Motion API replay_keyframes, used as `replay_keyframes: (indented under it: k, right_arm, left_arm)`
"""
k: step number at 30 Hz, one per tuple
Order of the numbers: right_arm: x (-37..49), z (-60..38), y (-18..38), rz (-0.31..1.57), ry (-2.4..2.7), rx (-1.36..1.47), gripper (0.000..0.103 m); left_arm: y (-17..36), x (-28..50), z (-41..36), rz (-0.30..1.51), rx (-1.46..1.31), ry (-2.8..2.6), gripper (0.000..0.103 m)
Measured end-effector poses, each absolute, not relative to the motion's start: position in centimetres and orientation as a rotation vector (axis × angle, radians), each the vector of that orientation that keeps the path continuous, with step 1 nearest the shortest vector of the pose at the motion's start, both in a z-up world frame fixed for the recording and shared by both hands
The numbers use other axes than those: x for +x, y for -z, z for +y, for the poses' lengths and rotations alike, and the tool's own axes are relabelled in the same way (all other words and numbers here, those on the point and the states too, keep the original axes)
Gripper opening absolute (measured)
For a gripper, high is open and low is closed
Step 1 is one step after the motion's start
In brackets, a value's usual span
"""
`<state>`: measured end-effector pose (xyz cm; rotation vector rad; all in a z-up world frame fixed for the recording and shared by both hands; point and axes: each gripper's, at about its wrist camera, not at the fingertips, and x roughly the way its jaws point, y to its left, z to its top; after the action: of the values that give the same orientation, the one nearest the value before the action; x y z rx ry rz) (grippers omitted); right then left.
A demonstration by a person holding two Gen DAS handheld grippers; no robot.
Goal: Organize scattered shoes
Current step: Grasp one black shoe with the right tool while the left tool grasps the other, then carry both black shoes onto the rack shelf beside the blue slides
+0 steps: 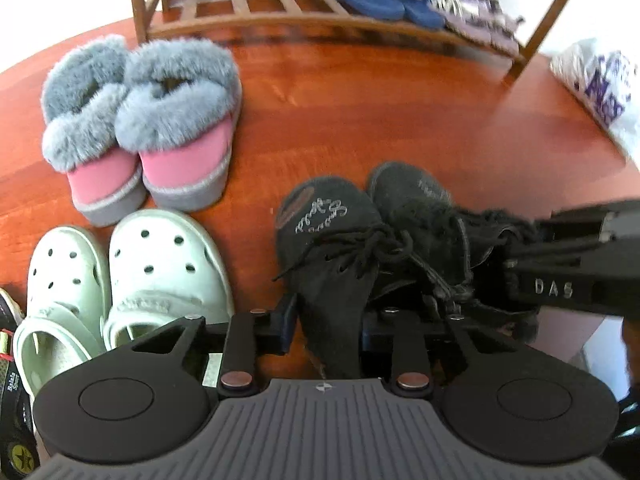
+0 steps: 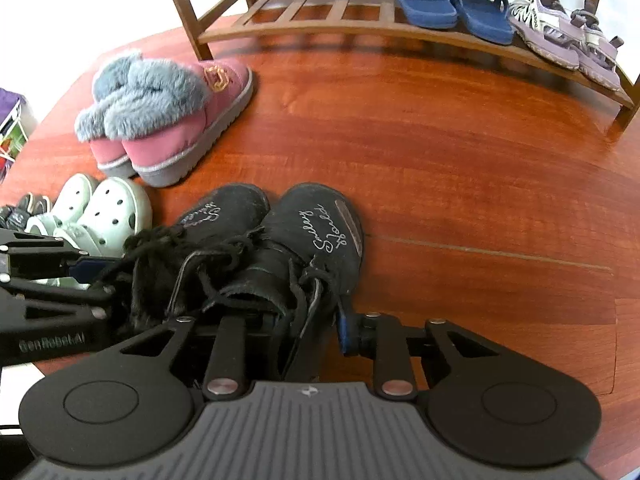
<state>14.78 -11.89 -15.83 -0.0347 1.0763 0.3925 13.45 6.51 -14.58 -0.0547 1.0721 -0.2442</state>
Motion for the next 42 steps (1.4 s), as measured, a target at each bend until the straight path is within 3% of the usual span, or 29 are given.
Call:
replay_keyframes:
  k: [23,42]
  right_arm:
    - [20.8,-11.8,10.7,0.905,-0.396,-0.078,0.017]
    - [32.0,-10.0,8.3,0.789,-0.42,-0.115,0.017]
  left_arm:
    - [10.4,19.7,6.3,0.915,-0.059,0.223,0.028]
    - [8.3,30.4,6.8,0.822,-0.082,0.132,0.028]
